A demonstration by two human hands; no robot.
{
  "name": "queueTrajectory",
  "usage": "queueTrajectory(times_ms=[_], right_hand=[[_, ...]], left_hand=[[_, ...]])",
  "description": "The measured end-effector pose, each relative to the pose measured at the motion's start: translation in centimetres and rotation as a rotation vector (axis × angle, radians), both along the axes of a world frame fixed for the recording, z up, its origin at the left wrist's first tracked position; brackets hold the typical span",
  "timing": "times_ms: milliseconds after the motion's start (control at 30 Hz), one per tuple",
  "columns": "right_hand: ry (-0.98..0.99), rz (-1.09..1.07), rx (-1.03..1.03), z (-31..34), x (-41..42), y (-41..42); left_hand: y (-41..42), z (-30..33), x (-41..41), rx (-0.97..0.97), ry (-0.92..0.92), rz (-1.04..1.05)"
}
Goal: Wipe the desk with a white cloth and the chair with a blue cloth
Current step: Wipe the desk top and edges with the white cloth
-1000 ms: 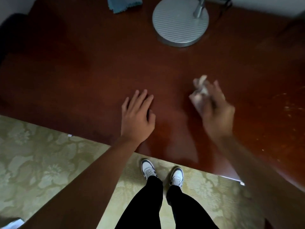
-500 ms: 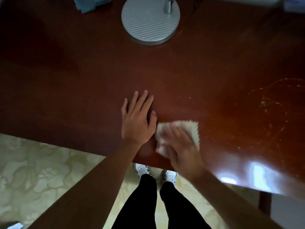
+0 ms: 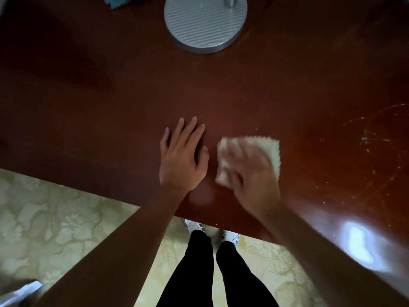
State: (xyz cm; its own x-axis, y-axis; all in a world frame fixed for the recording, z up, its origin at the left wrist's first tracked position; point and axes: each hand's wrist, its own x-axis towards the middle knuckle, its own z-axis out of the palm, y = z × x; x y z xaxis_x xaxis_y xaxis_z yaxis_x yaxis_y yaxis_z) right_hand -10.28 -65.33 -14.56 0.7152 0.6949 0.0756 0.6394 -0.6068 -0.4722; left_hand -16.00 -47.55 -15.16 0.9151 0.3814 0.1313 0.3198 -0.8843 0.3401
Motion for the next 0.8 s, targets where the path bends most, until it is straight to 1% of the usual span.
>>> queueTrajectory(times_ms=[33, 100, 133, 233, 300, 367, 467, 533, 667, 733, 800], right_hand=[[0.004, 0.057, 0.018, 0.0, -1.4, -1.1], [-0.008, 0.126, 0.025, -0.4, -1.0, -2.8], [-0.022, 0.102, 0.014, -0.5, 0.3, -3.0], [-0.034, -0.139, -0.006, -0.2, 5.4, -1.7], [-0.005, -0.213, -0.008, -0.1, 7.0, -0.7], [0.013, -0.212, -0.004, -0.2, 5.9, -0.9], [-0.009, -0.169, 0.022, -0.2, 1.1, -3.5], [-0.017, -0.127, 0.041, -0.3, -0.2, -4.7], [-0.031, -0.16, 0.04, -0.1, 4.2, -2.7], [-0.011, -0.206, 0.062, -0.1, 7.0, -0.7], [0.035, -0.243, 0.073, -0.1, 7.5, 0.4]], left_hand=[[0.0, 0.0, 0.0, 0.004, -0.005, 0.0], [0.1, 0.0, -0.1, 0.003, -0.002, 0.004], [0.1, 0.0, 0.0, 0.001, 0.003, 0.004], [0.0, 0.0, 0.1, 0.003, 0.017, 0.007], [0.1, 0.0, 0.1, 0.007, 0.021, 0.009], [0.1, -0.1, 0.0, 0.003, 0.024, 0.009], [0.1, 0.0, 0.0, -0.013, 0.027, -0.001], [0.0, 0.2, 0.0, -0.009, 0.025, 0.004], [0.0, 0.2, 0.0, -0.005, 0.003, 0.004], [0.1, 0.0, 0.0, -0.001, -0.006, 0.005], [0.0, 0.0, 0.0, 0.005, -0.007, 0.004]])
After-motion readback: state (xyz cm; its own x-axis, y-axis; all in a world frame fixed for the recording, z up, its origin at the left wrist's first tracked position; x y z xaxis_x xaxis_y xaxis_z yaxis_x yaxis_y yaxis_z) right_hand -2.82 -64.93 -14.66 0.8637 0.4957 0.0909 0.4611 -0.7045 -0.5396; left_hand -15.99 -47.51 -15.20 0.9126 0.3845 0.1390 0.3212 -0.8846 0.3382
